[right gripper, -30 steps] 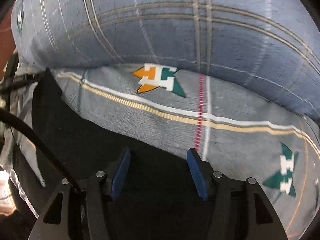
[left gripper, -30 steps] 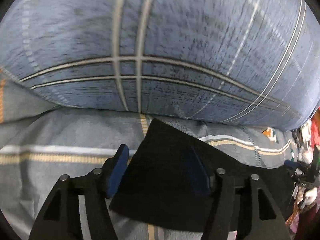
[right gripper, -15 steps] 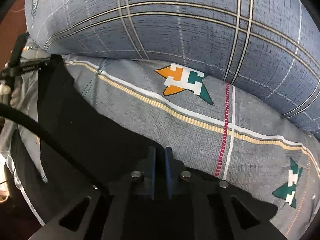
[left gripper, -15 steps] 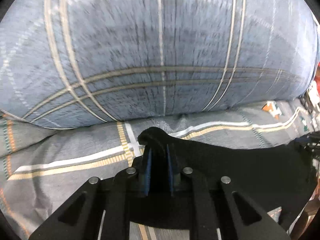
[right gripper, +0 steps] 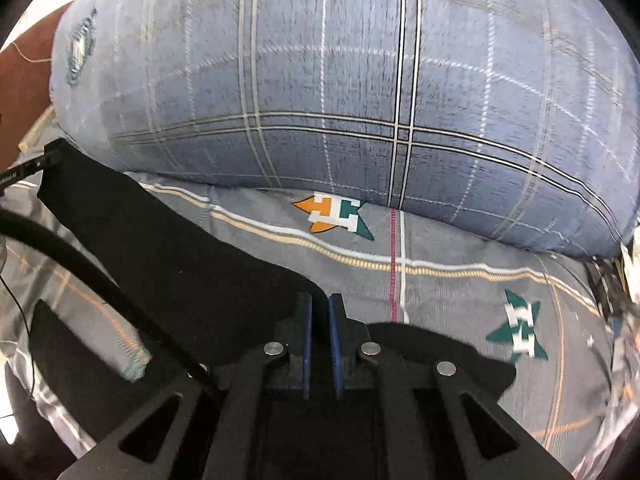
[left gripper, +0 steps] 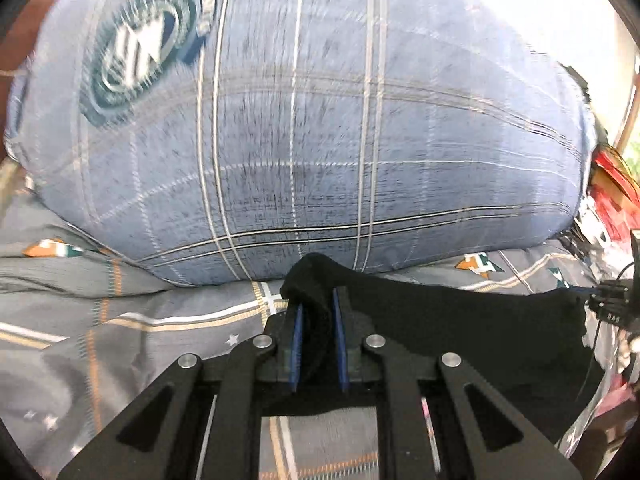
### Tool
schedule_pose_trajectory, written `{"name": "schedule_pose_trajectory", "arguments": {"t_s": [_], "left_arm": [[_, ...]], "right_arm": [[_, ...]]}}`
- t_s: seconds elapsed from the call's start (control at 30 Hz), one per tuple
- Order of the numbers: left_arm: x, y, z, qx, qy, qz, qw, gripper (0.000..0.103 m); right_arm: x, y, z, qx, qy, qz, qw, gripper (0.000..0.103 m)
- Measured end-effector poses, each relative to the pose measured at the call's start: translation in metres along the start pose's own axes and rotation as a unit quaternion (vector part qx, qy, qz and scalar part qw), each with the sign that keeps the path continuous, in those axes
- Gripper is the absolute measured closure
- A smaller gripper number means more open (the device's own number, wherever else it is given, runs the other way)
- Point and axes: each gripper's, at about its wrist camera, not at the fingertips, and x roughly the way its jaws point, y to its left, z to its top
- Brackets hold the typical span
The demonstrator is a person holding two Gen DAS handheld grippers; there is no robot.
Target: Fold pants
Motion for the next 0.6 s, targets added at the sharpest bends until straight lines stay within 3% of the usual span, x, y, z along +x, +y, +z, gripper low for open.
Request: {"name": "schedule_pose_trajectory", "arguments": {"t_s": [0.2,0.37,0.6], "left_arm": [[-0.052,-0.006,-0.049,0.037,-0.027,0.035,0.9983,0.09],[-0.087,0.001,-0.104,0.032,-0.031,0.043,0.9981,0.09],[-0.109,-0.003,-0.184,0.036,-0.032,0.059,0.9971,0.09]], "right_arm": [[-0.036,0.016,-0.049,0.009,-0.014,0.014,1.0,0.094],[-0.052,0.03,-0.101,0.023,-0.01,0.032,0.999,0.095],[-0.04,0.044,-0.169,0.045,0.03,0.044,0.998,0.098]]}}
